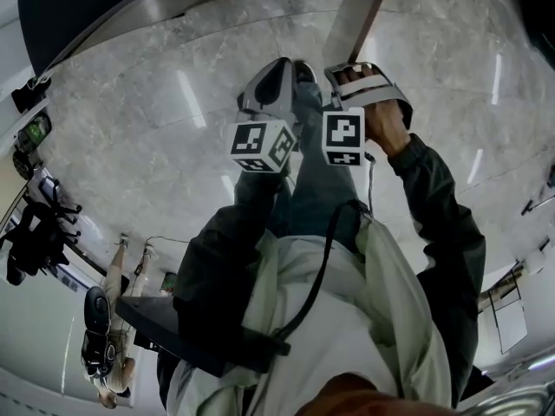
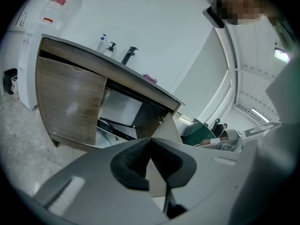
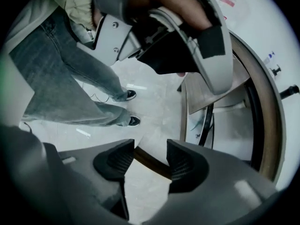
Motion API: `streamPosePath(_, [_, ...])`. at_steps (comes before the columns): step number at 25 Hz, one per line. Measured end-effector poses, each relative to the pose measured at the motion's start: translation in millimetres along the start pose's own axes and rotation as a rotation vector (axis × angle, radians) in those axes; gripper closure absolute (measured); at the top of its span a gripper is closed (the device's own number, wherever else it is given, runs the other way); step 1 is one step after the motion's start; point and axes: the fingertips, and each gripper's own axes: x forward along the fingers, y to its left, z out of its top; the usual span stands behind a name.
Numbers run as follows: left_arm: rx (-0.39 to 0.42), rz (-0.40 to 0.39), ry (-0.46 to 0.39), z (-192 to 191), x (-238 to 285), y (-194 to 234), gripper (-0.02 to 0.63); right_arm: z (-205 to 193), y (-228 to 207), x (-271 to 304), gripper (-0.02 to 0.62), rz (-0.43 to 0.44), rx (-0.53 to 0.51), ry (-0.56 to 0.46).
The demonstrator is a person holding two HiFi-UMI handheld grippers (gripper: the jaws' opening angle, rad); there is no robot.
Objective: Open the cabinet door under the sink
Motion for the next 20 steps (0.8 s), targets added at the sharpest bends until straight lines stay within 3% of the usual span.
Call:
streamPosePath(7, [0.024,-0.065,0.048,-21.7,17.8,-42.8,0.6,-57.2,40.1,-7.5,0.362,-0.034,0.021,0.068])
streamPosePath(11, [0.035,-0.097,0.063,-24.9,27.3,-63.8,0.6,-84.9,47.1,-11.5,0.365,-0.087,0.185,0.089])
streamPosePath(12, [0.04,-0.107,0.065,-24.2,29.8,-68.0,0.6,-93.4,45.9,-11.7,0.405,-0.113,0.222,0.114])
streamPosePath(15, [0.05,-0.13,0.071,-21.4,37.9,-74.3,0.6,-121.5,42.1,-11.9,0.427,-0.179,0.34,0.179])
streamPosePath(20, [0.072,-0.136,0.082,-24.8,50.6,-84.1,0.6,-142.6,29.7,-24.0,0.457,-0.367,0.594,0.078])
